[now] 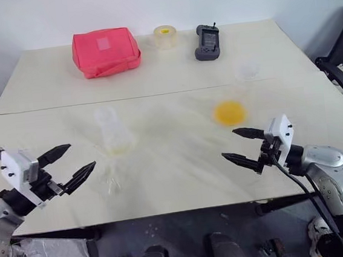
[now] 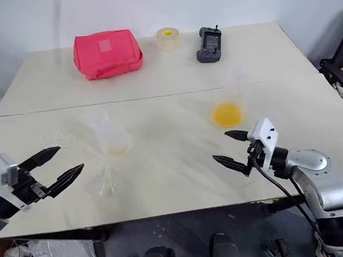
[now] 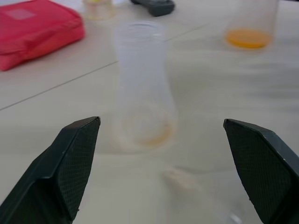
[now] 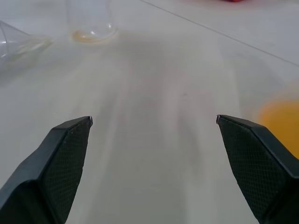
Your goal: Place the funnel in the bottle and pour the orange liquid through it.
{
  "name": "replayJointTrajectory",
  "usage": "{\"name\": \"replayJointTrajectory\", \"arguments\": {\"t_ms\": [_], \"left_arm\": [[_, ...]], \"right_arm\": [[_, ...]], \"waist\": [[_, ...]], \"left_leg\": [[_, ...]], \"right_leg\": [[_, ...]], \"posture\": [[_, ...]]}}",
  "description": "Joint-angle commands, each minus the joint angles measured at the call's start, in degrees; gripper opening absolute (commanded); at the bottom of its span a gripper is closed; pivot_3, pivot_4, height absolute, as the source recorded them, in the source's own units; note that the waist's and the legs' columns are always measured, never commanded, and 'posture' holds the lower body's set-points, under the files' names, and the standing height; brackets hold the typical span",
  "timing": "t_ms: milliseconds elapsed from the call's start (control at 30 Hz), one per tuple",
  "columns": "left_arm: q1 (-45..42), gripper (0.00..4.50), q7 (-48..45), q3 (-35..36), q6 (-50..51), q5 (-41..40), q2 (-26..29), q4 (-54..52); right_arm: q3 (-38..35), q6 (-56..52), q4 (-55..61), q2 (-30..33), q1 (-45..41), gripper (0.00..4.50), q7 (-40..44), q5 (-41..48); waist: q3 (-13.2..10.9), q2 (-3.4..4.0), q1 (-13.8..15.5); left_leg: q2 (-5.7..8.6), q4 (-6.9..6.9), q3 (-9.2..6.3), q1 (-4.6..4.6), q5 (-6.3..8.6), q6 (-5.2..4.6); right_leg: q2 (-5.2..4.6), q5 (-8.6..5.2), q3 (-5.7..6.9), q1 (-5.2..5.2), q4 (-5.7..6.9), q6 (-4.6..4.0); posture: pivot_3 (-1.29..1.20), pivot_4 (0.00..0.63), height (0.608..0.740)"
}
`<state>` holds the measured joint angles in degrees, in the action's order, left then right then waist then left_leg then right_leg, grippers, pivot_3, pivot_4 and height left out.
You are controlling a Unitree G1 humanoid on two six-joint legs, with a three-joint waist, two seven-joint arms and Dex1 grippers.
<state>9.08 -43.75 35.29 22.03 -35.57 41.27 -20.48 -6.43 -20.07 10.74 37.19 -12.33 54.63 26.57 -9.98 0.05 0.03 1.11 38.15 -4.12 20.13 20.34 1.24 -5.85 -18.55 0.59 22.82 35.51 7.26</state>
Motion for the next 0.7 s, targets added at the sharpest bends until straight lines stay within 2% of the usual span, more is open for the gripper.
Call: {"name": "replayJointTrajectory", "arguments": {"t_ms": [33,267,400,700], "left_arm": [[-1.65,4.50,0.44,1.71,-0.58,-0.24,0.91,2.03],[-13.70,4.50,1.14,-7.76,-2.80,3.70,-0.46,11.14],[-21.24,4.50,-1.52,-13.55,-6.02,6.10,-1.54,17.32],[-33.69,4.50,-6.00,-20.18,-12.74,10.17,-3.27,30.65]], "right_arm": [[0.15,0.68,0.91,-0.40,-1.86,4.48,1.21,1.49],[1.51,-1.27,4.84,-0.38,-3.26,4.48,2.08,3.60],[1.70,-2.47,6.91,-1.48,-3.81,4.48,0.60,4.39],[1.36,-2.38,9.06,-1.90,-2.01,4.48,-1.41,4.32]], "waist": [[0.00,0.00,0.09],[0.00,0.00,0.08],[0.00,0.00,0.01],[0.00,-0.01,-0.10]], "left_leg": [[0.00,0.00,0.00,0.00,0.00,0.00],[0.04,0.01,-0.03,0.02,0.00,-0.01],[0.04,0.01,-0.02,0.04,-0.01,0.01],[0.15,0.02,0.13,0.22,-0.01,0.01]], "right_leg": [[-0.01,0.00,0.00,0.00,0.00,0.00],[-0.02,0.00,0.07,0.02,0.03,0.00],[0.02,0.03,0.36,0.07,0.14,0.06],[-0.01,0.10,0.49,0.54,0.44,0.19]], "posture": [[0.00,0.150,0.740],[0.00,0.150,0.740],[0.00,0.150,0.740],[0.00,0.150,0.740]]}}
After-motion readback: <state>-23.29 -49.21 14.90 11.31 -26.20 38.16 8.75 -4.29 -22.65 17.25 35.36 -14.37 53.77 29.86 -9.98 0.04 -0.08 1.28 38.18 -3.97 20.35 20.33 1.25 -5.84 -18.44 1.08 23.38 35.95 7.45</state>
